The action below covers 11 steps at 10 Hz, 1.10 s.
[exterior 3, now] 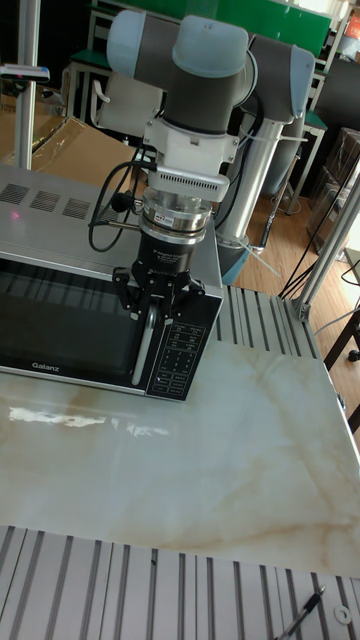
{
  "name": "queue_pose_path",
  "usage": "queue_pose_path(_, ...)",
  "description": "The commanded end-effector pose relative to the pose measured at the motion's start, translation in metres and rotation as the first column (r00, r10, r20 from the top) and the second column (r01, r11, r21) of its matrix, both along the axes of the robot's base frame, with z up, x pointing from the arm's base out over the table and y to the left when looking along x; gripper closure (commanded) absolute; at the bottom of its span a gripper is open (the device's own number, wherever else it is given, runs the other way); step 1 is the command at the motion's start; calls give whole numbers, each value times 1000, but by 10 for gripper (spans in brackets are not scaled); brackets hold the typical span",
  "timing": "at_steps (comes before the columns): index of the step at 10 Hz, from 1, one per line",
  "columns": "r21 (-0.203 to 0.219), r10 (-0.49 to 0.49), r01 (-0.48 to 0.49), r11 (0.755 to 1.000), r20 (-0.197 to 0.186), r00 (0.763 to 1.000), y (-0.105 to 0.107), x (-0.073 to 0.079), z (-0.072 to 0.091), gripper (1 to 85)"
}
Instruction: Open the microwave door
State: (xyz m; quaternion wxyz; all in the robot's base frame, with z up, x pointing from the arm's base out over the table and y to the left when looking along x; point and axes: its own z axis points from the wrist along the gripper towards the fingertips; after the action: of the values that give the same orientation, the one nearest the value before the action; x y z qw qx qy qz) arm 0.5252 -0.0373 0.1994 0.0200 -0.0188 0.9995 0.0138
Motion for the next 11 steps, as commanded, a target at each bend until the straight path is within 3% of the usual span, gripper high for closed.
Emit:
queue_pose_path(1,11,-3,3,1000,6,1000,3,0,0,533)
queue_pose_path(11,15,-11,11,1000,7,1000,6,-1,-2,567)
